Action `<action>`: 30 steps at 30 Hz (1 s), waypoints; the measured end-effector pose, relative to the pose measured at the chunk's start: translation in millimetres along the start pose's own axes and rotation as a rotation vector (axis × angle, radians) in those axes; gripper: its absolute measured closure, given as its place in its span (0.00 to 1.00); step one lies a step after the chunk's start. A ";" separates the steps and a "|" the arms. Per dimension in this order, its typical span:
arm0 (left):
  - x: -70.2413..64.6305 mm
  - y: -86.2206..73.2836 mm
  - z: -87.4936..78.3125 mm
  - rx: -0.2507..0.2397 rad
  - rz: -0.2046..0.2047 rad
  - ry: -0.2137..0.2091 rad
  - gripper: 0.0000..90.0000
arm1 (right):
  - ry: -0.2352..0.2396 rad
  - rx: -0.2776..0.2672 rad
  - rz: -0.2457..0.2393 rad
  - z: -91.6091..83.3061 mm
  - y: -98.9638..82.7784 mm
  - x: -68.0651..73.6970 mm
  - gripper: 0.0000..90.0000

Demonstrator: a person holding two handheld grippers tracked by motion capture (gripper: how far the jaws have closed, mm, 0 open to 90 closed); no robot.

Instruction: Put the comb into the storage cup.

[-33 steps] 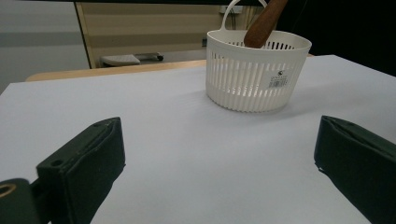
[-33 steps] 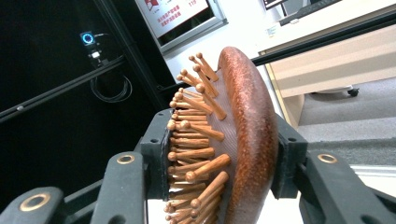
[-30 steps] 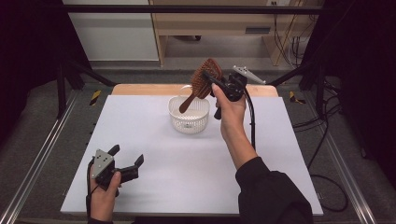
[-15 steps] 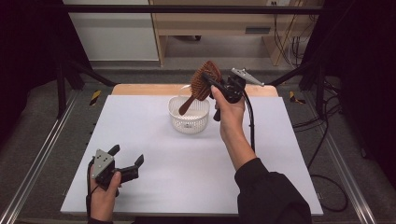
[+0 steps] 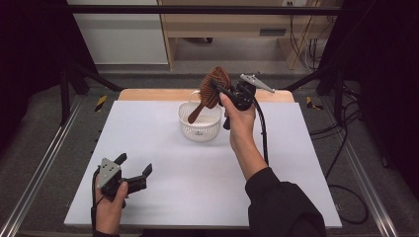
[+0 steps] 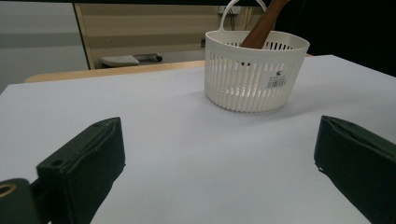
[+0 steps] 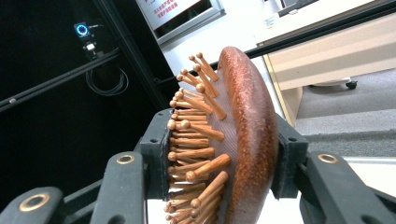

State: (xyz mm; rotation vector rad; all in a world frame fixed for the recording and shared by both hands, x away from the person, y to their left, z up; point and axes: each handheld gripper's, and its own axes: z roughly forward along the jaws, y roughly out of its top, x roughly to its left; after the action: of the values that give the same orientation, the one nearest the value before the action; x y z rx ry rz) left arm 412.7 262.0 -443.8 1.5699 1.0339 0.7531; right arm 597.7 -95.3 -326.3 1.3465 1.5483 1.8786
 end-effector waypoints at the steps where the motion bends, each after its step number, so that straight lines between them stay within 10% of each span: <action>1: 0.1 0.0 -0.1 0.001 0.001 0.000 0.02 | -0.001 0.001 -0.002 0.5 -0.8 -0.1 0.57; 30: 0.5 -0.5 0.5 0.003 -0.003 -0.006 0.02 | -0.024 0.011 0.043 19.8 -34.8 -11.1 0.57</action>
State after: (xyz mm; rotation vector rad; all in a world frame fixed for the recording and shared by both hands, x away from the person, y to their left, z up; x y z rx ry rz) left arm 413.2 262.3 -444.5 1.5717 1.0331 0.7449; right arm 609.6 -81.0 -363.4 1.4125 1.5318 1.8754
